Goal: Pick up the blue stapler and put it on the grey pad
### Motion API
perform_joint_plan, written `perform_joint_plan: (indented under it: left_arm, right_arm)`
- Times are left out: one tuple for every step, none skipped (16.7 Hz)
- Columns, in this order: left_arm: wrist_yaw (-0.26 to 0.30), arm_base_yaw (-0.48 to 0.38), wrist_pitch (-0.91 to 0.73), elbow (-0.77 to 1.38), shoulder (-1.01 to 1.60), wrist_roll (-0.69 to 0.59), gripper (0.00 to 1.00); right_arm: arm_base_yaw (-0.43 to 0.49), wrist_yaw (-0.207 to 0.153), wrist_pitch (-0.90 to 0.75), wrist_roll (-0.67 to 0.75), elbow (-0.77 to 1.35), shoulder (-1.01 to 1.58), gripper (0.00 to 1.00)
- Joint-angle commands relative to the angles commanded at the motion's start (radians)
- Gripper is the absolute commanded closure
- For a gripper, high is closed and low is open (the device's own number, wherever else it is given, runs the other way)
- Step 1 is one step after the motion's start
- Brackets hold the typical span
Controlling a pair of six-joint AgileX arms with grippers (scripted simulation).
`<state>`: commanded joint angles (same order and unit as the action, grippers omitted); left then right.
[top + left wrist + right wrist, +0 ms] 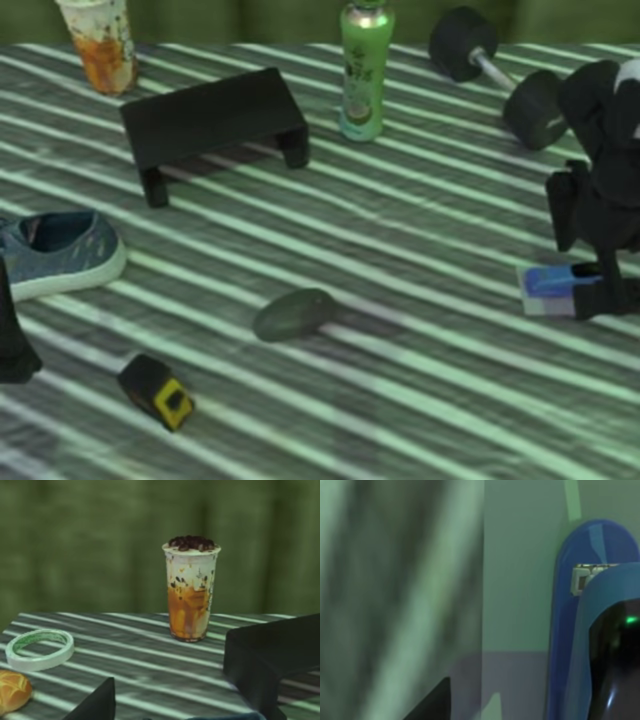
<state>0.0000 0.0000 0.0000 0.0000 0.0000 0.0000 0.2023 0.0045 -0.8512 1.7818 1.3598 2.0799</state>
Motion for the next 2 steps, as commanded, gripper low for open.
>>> perform_joint_plan:
  left_arm:
    - [0.000, 0.000, 0.000, 0.000, 0.000, 0.000, 0.00]
    - [0.000, 0.000, 0.000, 0.000, 0.000, 0.000, 0.00]
  right_arm:
    - [0.000, 0.000, 0.000, 0.000, 0.000, 0.000, 0.00]
    - [0.000, 0.000, 0.000, 0.000, 0.000, 0.000, 0.00]
